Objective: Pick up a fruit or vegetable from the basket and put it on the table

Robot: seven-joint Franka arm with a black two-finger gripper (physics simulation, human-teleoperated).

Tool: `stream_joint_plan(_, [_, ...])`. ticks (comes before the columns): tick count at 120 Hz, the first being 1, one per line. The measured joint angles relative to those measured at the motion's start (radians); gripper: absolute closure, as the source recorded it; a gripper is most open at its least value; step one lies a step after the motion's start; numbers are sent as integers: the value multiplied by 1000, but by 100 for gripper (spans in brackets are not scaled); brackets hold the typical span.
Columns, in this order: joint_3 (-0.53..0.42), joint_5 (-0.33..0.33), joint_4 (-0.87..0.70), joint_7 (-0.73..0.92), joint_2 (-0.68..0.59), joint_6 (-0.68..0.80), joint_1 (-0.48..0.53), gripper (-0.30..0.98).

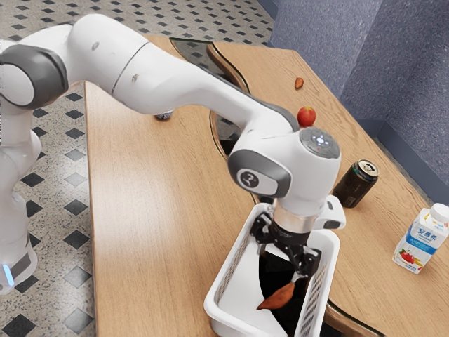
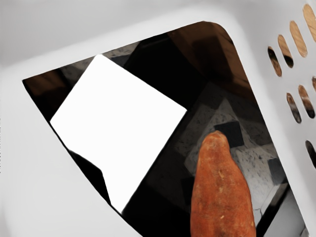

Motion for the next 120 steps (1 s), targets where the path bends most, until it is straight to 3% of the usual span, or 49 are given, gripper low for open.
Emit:
stream_joint_plan(33, [0,11,69,-51,98,12,32,0])
stream_joint_plan(120, [-3,4,3,-112,91,76,-7,0])
